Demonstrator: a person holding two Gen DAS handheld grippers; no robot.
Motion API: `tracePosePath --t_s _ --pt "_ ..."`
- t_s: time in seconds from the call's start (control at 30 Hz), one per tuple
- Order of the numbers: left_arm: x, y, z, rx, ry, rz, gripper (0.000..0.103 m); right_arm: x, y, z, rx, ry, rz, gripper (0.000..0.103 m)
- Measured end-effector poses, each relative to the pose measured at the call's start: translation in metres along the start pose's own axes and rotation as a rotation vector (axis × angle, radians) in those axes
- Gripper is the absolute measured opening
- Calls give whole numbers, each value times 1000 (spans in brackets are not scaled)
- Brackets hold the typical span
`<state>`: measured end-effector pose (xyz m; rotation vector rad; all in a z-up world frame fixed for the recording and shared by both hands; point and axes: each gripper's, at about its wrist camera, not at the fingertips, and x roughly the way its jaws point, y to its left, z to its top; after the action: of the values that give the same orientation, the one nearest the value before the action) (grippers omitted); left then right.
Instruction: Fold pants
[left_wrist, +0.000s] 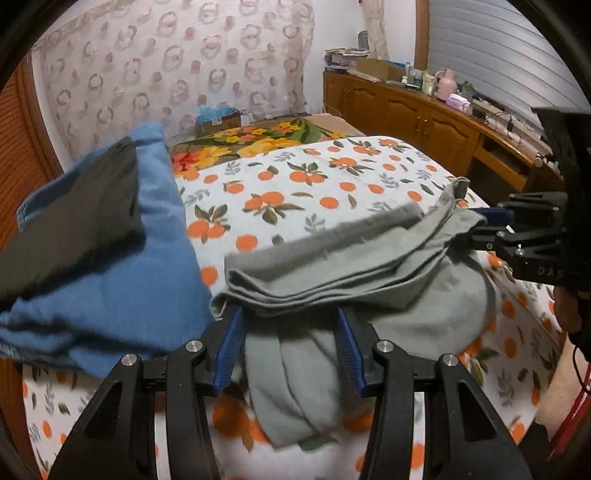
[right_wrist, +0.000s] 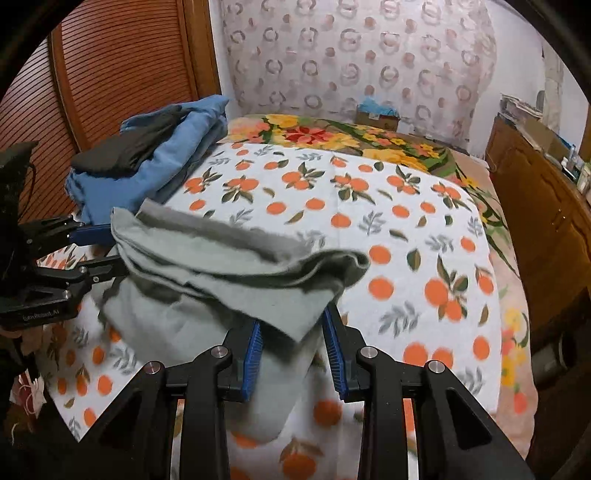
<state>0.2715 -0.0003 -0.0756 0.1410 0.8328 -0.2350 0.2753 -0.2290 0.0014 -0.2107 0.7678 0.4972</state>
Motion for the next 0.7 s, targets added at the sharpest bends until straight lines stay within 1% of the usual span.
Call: tracePosePath --t_s 0.13,0.2,0.27,0.37,0.43,0.5,0.6,0.7 --pt "15 4 12 -5 14 30 49 15 -6 18 -9 -8 -14 32" --pt "13 6 18 -21 -11 83 49 21 -12 25 9 -26 -45 32" --pt "9 9 19 -36 -35 96 49 25 -19 27 42 -43 -70 32" --pt "2 12 17 -48 -48 79 49 23 -25 24 80 -54 -48 32" --pt "-5 13 14 -61 -63 51 49 18 -22 19 75 -62 -43 32" --pt "-12 12 10 -78 -77 4 49 13 -21 15 82 -75 -25 32" --pt "-16 5 3 -71 -76 -17 49 5 -19 8 102 -89 27 32" --pt "-18 0 -7 -60 -57 -31 49 8 -16 8 95 -78 65 32"
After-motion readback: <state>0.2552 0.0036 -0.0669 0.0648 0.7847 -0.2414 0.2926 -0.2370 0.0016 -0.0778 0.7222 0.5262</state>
